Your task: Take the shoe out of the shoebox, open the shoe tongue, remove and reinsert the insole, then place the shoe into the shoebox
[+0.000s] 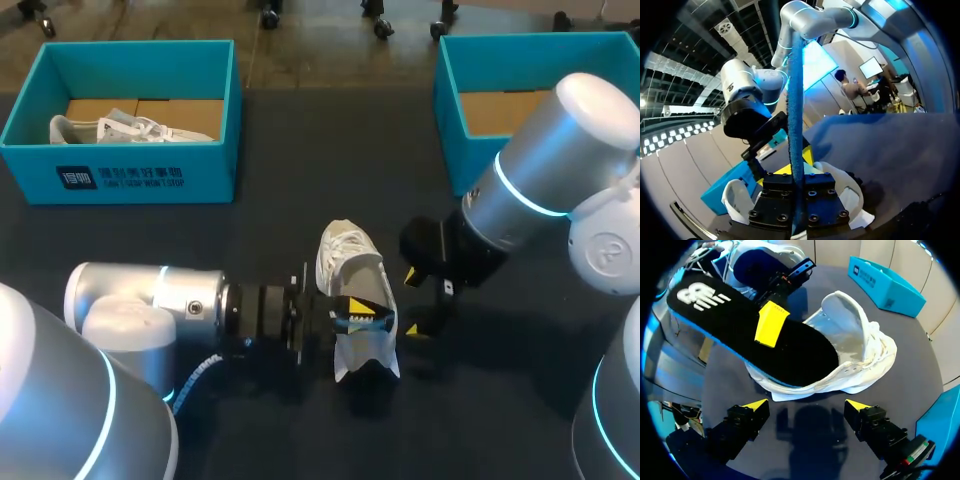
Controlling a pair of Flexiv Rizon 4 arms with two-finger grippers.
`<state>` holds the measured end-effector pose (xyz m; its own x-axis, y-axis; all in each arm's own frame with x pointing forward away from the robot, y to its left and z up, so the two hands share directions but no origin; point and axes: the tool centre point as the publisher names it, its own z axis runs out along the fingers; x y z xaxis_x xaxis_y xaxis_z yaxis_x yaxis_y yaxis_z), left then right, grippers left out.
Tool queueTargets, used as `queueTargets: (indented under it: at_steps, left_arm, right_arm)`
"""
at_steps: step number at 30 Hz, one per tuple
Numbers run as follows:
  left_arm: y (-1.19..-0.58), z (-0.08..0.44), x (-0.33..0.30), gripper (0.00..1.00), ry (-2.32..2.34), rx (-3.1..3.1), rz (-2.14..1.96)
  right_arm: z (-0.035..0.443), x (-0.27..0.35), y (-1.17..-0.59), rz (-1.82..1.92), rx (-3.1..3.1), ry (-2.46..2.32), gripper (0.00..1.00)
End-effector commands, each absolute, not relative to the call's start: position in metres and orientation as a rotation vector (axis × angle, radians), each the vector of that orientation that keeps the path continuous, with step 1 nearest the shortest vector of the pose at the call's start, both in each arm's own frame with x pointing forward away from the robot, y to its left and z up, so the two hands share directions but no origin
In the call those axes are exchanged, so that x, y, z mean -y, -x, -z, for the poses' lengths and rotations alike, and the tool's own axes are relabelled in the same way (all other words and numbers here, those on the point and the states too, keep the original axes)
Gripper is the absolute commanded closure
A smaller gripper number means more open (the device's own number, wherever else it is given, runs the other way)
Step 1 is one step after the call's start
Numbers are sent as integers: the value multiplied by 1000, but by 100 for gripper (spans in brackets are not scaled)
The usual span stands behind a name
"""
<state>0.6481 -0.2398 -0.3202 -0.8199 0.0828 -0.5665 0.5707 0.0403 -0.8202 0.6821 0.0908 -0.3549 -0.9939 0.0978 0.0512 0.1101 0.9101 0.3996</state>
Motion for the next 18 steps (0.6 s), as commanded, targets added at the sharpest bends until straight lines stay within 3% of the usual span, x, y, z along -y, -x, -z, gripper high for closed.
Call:
queueTargets:
  at_steps: [1,16,17,18]
  left_arm:
    - [-652,328,245,100,-668,-1939,1821]
    - [-677,344,245,100,-643,-1941,1713]
    - [-674,342,243,98,-645,-1942,1714]
    - [-672,340,242,73,-646,-1945,1719]
  right_arm:
    - [356,-92,-682,638,3042,166,0]
    - [356,-92,-682,638,3042,166,0]
    - [356,-92,-682,638,3042,166,0]
    - [356,-92,-682,638,3042,166,0]
